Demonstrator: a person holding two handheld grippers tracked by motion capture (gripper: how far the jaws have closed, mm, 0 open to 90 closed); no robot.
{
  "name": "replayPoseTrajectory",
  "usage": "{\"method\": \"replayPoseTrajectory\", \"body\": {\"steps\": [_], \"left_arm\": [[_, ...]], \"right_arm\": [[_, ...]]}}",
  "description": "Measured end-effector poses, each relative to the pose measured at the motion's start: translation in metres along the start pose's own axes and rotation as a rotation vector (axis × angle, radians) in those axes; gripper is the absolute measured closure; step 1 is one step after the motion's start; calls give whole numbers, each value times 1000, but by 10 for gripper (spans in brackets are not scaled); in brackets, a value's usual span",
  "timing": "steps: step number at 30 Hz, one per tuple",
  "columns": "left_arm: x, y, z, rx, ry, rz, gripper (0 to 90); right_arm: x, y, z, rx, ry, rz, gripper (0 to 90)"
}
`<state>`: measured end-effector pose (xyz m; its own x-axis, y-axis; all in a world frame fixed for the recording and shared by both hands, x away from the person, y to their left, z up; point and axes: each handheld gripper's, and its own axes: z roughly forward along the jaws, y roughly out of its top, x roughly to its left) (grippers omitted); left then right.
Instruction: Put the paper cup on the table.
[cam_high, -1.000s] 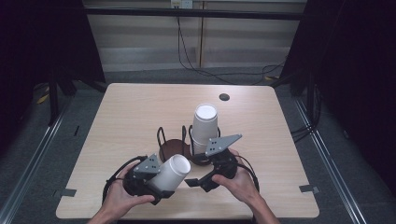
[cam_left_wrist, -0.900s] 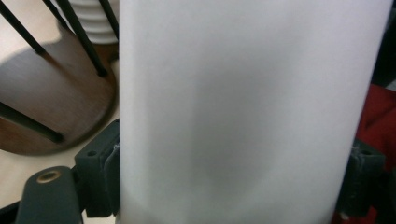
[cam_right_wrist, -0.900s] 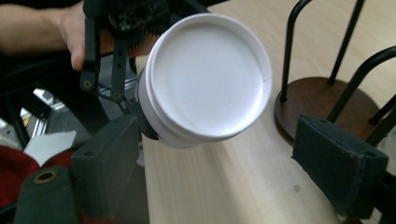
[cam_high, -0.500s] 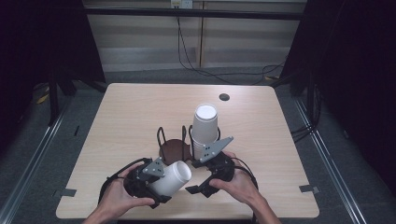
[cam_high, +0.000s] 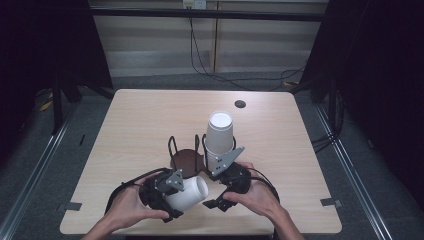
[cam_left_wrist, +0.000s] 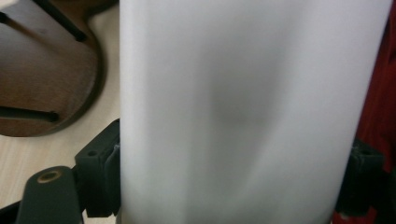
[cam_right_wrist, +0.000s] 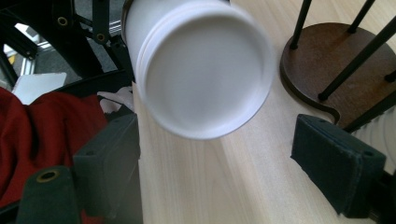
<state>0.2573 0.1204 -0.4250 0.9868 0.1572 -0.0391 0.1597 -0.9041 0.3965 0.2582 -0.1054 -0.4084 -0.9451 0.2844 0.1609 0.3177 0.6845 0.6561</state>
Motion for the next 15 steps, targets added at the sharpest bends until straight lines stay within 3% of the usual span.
{"method": "replayPoseTrajectory", "body": {"steps": [3,6,7,9,13,15], "left_arm": [[2,5,0,-9,-4,-10,162],[2,8,4,39,12,24,163],[-1,9,4,28,24,26,164],[-2,10,5,43,12,35,165],[-3,8,8,52,0,38,164],[-2,6,10,59,-12,39,164]], "right_arm": [[-3,1,2,30,5,-7,153],[-6,1,5,66,16,-2,150],[-7,2,6,79,20,-1,149],[-7,2,9,94,44,-2,156],[-2,6,16,94,38,-33,166],[1,8,20,141,29,-46,173]]}}
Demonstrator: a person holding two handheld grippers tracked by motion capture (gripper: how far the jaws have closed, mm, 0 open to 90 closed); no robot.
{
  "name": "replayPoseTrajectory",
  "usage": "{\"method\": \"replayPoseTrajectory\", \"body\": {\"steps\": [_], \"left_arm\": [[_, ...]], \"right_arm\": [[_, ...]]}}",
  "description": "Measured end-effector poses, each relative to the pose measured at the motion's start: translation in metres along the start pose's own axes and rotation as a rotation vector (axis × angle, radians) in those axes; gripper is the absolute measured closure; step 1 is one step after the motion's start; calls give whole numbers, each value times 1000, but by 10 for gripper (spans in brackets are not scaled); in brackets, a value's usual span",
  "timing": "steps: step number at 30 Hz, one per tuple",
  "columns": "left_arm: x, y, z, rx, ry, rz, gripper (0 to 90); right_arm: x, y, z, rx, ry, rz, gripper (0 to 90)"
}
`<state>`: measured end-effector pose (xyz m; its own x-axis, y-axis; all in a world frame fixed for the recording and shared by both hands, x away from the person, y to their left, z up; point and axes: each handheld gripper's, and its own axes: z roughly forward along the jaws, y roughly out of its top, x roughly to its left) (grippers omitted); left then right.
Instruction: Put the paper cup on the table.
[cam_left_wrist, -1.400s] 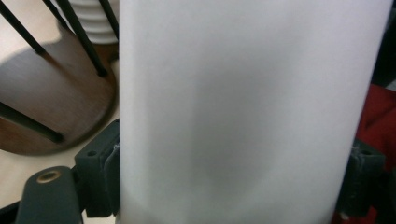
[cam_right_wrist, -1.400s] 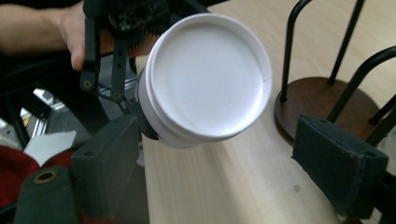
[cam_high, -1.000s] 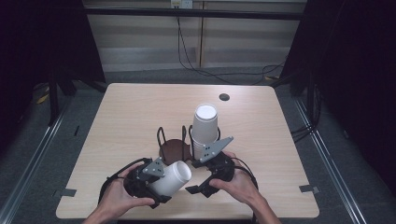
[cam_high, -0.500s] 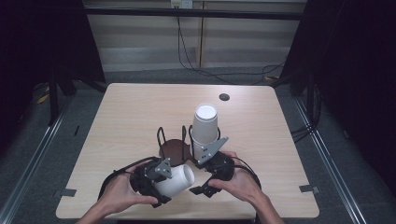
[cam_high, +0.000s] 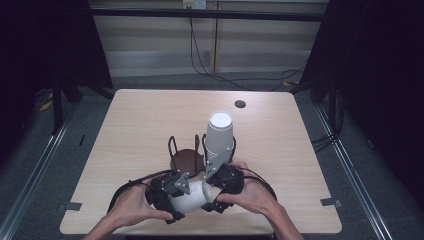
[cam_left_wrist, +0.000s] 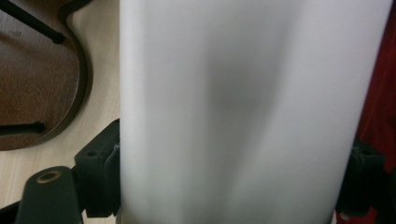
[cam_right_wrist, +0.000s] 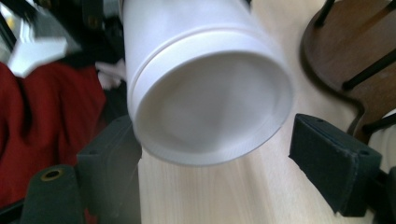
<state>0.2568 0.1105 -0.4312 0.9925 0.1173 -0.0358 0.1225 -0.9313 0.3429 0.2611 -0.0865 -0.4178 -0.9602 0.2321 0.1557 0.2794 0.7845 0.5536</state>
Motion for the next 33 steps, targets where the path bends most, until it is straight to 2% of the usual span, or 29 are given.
{"method": "replayPoseTrajectory", "body": {"steps": [3,7,9,11,13,16,18,19,22,28,33], "left_arm": [[1,-1,3,8,-7,8,164],[-2,-1,5,10,-6,18,164],[-4,-1,4,-5,-10,11,163],[-4,-1,5,8,-16,21,162],[-5,0,7,10,-24,20,162],[-6,0,5,6,-38,21,160],[-7,1,3,11,-34,29,160],[-8,1,3,11,-33,30,160],[-8,3,3,13,-41,35,160],[-10,4,6,13,-39,38,159],[-11,5,8,17,-58,41,159]], "right_arm": [[5,4,5,41,12,-10,179],[1,8,12,60,32,-37,154],[2,8,13,84,55,-16,158],[3,7,14,65,79,-21,159],[3,6,14,53,77,-28,159],[3,6,14,56,76,-10,159],[3,6,14,59,84,-17,158],[4,7,15,49,96,-37,158],[6,8,16,58,116,-36,158],[9,11,19,45,128,-44,172],[10,12,18,42,128,-43,186]]}}
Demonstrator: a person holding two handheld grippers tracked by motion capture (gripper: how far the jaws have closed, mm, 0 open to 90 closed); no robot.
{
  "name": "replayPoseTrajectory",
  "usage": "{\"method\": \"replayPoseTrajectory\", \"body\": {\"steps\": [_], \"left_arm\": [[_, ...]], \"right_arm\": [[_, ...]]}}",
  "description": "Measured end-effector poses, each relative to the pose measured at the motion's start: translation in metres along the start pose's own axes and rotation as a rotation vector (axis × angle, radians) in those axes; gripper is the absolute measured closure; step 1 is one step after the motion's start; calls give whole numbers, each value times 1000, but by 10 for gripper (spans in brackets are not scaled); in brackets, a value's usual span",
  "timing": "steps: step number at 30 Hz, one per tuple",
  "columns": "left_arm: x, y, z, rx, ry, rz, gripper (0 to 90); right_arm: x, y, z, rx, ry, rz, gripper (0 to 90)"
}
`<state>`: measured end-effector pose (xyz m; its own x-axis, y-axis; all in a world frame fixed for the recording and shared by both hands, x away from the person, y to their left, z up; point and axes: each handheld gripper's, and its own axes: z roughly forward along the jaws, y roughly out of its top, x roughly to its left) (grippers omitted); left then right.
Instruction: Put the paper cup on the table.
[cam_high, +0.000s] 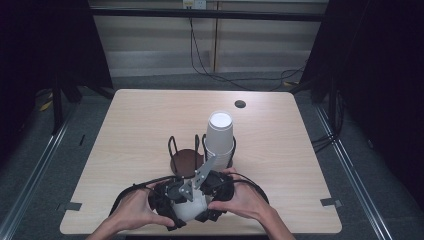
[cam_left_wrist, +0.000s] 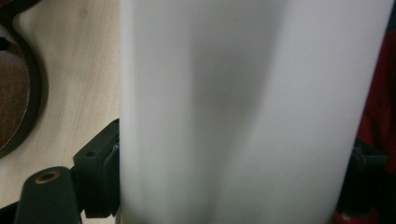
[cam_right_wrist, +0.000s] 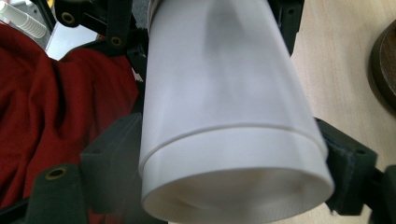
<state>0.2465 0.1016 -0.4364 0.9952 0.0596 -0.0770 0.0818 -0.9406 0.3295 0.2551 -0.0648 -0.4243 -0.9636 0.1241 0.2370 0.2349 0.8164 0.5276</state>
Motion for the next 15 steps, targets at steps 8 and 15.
{"method": "replayPoseTrajectory", "body": {"steps": [8,15], "left_arm": [[0,1,2,-8,2,15,153],[1,-1,0,-38,18,30,145]], "right_arm": [[1,0,1,-2,-8,-9,222],[1,-1,-1,4,-23,-8,232]]}}
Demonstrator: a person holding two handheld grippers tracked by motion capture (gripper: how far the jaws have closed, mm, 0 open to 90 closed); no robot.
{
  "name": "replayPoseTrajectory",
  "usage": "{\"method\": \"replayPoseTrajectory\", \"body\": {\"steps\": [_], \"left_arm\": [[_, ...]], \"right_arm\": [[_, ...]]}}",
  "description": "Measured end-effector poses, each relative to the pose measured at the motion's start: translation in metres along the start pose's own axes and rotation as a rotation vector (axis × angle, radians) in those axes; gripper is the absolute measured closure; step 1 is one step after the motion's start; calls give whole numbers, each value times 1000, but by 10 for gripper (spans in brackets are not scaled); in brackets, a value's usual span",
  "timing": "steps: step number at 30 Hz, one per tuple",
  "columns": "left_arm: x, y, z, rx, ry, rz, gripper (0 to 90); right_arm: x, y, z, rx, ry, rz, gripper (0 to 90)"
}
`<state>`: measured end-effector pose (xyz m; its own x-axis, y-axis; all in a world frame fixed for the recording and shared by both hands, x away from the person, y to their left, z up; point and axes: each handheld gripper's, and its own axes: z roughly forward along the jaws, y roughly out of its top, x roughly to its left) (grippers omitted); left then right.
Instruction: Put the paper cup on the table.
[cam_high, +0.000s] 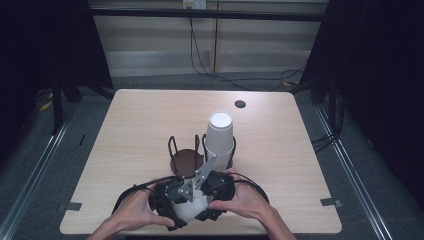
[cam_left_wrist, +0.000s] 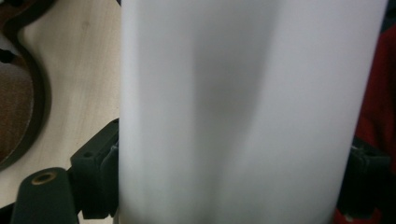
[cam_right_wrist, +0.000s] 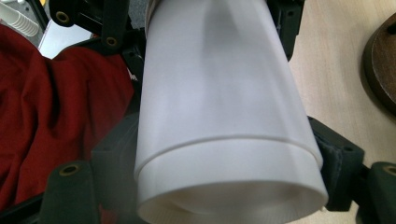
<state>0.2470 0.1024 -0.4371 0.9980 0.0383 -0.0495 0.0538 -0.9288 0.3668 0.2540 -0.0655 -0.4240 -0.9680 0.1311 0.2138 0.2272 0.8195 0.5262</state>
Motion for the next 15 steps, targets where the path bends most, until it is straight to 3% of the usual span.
{"method": "replayPoseTrajectory", "body": {"steps": [4,6,8,15], "left_arm": [[1,-2,-1,-18,-5,1,134],[1,-2,-1,-34,-1,-19,130],[1,-3,-2,-45,1,-11,127],[0,-5,-2,-64,29,-12,124]], "right_arm": [[-1,0,-1,-3,1,8,233],[-2,0,-2,-22,-3,-6,234],[-2,0,-6,-49,-5,0,235],[-2,0,-5,-42,-11,1,238]]}}
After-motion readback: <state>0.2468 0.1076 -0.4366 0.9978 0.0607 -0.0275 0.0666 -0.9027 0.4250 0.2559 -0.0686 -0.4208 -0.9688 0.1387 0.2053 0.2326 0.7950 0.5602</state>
